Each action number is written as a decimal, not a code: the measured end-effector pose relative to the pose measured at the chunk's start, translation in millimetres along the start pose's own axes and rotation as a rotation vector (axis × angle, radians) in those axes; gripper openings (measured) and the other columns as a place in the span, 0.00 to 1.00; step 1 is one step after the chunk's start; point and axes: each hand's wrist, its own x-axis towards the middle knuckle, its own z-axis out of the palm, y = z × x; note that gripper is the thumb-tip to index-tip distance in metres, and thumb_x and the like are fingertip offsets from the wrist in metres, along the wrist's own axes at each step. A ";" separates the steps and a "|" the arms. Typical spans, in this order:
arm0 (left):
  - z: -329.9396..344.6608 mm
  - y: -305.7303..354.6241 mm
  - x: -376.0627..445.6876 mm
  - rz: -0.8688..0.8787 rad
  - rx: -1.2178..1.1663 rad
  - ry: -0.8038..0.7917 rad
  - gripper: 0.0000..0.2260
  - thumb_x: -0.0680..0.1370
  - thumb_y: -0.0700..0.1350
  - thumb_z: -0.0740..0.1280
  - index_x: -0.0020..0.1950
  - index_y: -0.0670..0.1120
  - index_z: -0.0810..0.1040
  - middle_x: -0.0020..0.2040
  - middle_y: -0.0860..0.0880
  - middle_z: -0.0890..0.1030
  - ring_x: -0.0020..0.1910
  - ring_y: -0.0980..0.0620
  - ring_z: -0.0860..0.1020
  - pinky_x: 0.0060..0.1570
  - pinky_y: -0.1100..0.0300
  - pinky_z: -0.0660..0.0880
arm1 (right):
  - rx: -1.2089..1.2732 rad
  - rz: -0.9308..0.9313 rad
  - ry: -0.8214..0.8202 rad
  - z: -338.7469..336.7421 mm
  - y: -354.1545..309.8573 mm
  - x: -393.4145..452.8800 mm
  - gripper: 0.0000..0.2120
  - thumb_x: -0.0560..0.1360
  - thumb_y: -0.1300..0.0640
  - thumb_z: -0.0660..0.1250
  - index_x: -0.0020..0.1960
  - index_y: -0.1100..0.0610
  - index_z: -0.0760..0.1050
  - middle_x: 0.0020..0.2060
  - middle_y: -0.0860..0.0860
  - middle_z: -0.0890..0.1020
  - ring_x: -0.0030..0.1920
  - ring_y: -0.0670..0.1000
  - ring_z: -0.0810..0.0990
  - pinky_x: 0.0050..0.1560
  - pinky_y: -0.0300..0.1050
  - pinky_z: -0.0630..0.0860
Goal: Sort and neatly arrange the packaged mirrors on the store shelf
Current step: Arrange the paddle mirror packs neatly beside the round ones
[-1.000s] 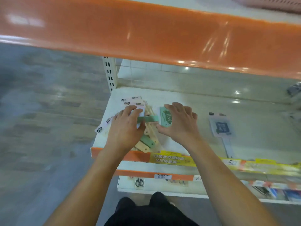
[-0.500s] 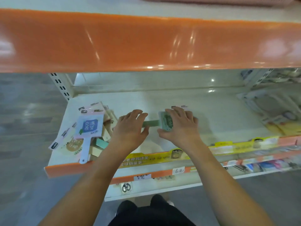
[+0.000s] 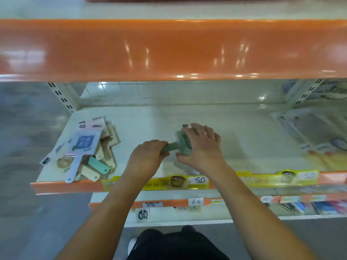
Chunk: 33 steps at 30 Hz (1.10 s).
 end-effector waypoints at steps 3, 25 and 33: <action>6.8 9.8 -5.4 -0.042 -0.021 0.034 0.09 0.79 0.50 0.62 0.56 0.50 0.77 0.46 0.50 0.79 0.46 0.46 0.76 0.39 0.54 0.67 | 0.039 -0.038 -0.036 -0.5 6.4 -1.0 0.37 0.67 0.39 0.69 0.73 0.45 0.61 0.75 0.48 0.57 0.75 0.58 0.54 0.73 0.59 0.52; 7.6 20.2 -25.6 -0.151 -0.112 0.123 0.11 0.79 0.50 0.63 0.55 0.44 0.75 0.43 0.46 0.80 0.43 0.44 0.76 0.40 0.52 0.69 | 0.298 0.042 -0.201 -2.8 -4.3 22.7 0.34 0.69 0.49 0.73 0.71 0.55 0.64 0.64 0.53 0.66 0.62 0.59 0.66 0.58 0.46 0.66; -6.7 -7.7 -24.3 -0.095 -0.243 0.102 0.15 0.79 0.55 0.62 0.58 0.47 0.78 0.51 0.51 0.81 0.49 0.52 0.78 0.49 0.53 0.75 | 0.312 -0.007 -0.162 -0.4 -15.0 27.4 0.35 0.68 0.51 0.73 0.72 0.54 0.65 0.64 0.50 0.66 0.61 0.57 0.66 0.61 0.47 0.65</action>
